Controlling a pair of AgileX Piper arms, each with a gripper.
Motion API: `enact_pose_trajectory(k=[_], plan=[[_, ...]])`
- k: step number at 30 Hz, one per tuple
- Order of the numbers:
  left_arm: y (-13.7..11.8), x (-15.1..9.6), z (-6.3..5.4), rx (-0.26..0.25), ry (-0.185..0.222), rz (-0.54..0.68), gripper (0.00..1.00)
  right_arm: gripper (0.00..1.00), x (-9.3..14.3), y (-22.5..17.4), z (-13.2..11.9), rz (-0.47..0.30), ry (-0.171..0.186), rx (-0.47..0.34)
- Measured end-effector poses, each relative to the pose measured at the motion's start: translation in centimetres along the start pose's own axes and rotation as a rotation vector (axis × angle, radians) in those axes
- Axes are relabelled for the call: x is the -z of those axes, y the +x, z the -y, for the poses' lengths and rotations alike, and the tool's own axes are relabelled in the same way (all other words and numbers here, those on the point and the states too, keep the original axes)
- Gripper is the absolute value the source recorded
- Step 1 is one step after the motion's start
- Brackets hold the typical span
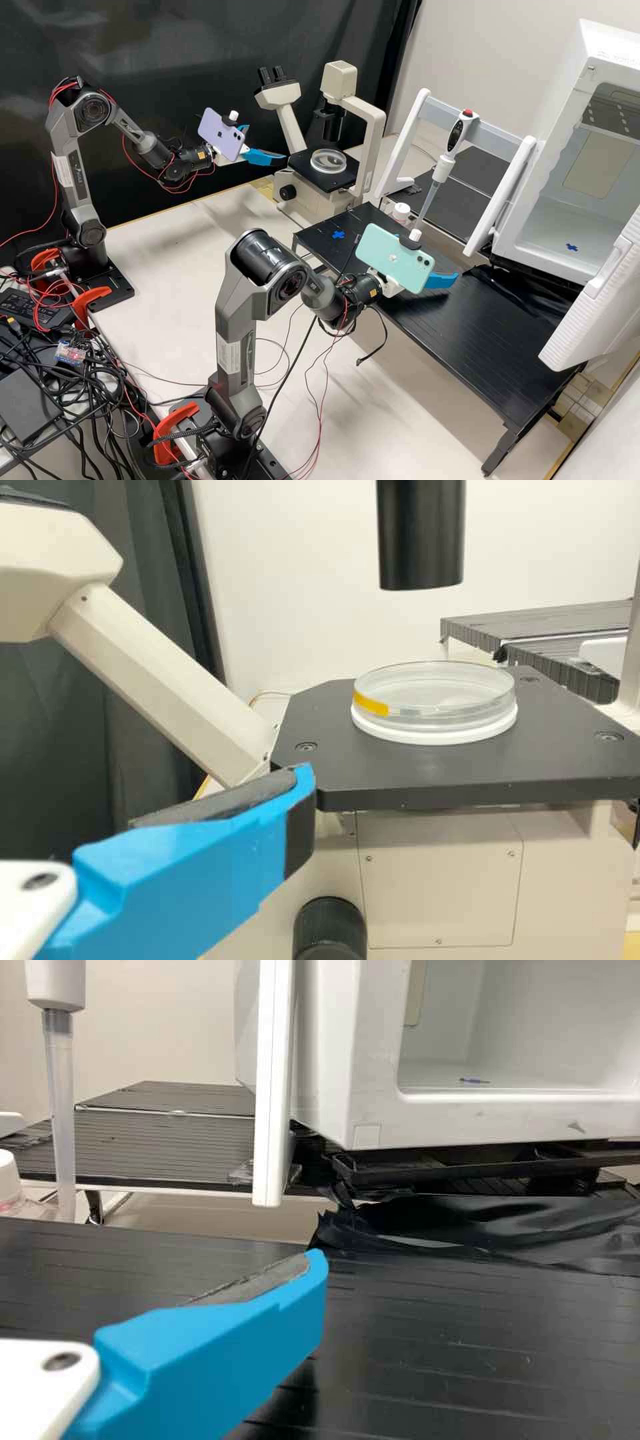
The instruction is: Move the petri dish to the bench
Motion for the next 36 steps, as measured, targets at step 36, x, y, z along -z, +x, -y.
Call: enact_pose_trajectory(k=[36], plan=[[0.0, 0.0, 0.0, 0.0, 0.0, 0.0, 1.0, 1.0, 18.2, -4.2, 10.6, -0.518, -0.183, 0.169]])
